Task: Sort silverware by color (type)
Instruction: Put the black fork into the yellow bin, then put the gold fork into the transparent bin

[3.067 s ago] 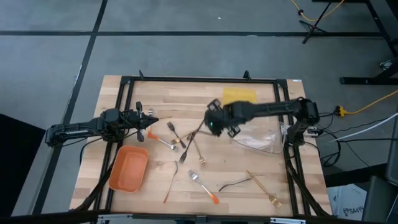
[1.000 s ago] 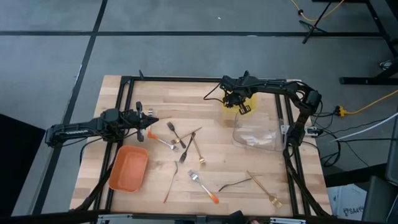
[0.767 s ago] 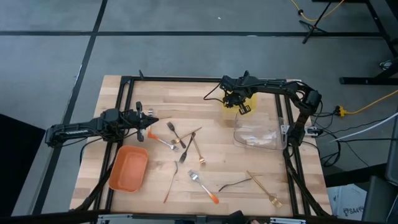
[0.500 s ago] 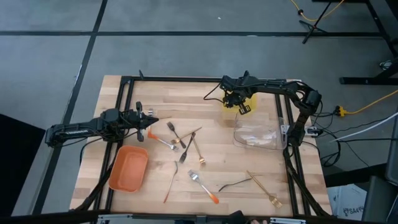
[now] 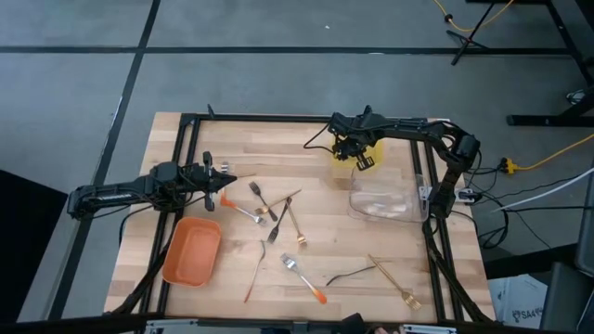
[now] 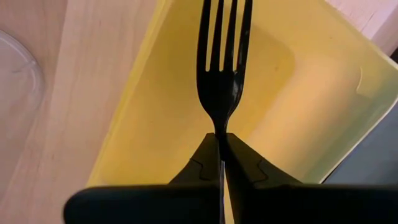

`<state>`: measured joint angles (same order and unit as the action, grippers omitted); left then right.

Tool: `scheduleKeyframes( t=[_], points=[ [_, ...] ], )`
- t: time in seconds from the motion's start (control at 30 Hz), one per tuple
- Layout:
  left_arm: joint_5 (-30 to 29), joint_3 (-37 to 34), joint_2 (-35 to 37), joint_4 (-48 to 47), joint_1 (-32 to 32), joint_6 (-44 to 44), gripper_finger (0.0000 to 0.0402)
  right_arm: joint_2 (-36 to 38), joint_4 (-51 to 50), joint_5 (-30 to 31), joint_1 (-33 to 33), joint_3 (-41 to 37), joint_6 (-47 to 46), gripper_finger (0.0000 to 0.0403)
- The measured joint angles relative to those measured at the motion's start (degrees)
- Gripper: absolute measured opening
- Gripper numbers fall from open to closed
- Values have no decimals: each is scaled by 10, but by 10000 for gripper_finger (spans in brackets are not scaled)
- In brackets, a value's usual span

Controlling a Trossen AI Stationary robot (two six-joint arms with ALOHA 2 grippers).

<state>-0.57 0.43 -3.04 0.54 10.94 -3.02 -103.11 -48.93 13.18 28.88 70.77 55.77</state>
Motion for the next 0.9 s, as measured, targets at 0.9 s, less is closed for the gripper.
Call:
scheduleKeyframes(
  t=[0.9],
  points=[
    [0,0,0,0,0,-1,0,-1,33,-3,0,-1,-2,144]
  ],
)
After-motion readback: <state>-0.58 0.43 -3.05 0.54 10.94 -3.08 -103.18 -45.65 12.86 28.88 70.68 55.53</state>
